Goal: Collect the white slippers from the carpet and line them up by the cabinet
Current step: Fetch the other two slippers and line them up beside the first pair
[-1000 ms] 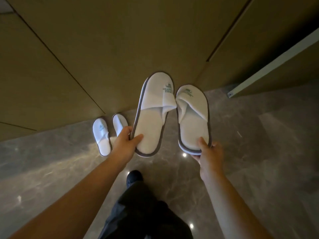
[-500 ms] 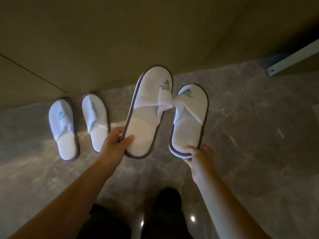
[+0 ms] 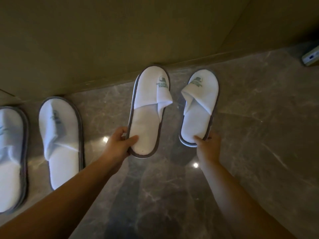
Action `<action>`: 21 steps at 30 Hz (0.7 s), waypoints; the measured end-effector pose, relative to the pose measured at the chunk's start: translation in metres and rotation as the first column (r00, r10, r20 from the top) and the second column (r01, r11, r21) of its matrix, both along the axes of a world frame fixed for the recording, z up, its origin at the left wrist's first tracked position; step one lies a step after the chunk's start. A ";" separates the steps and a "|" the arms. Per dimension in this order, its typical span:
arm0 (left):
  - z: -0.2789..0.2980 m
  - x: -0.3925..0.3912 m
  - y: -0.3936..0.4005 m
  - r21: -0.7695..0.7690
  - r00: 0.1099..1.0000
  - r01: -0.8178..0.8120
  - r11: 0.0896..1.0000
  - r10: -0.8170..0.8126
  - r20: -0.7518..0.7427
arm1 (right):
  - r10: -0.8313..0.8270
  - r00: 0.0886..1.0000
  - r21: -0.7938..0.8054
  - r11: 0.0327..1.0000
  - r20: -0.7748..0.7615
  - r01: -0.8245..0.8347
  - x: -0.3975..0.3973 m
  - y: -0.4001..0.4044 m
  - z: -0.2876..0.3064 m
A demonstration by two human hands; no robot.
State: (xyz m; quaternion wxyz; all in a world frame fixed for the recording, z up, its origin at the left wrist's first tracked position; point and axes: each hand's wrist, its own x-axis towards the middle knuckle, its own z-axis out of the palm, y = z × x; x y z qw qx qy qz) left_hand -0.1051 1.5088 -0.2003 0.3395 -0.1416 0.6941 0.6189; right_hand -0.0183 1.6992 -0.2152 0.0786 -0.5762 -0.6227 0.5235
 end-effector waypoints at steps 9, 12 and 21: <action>0.009 0.010 -0.018 0.082 0.994 0.056 0.995 -0.063 0.088 | 0.298 0.938 -0.110 0.941 -0.180 -0.320 -0.013 -0.070 0.028; 0.012 0.010 -0.033 0.045 0.985 0.168 0.985 -0.169 0.040 | 0.300 0.912 -0.204 0.910 -0.278 -0.362 -0.027 -0.091 0.031; 0.020 -0.023 -0.101 -0.440 0.922 0.239 0.865 -0.345 -0.177 | 0.421 0.872 -0.118 0.881 -0.248 -0.459 -0.060 -0.127 0.027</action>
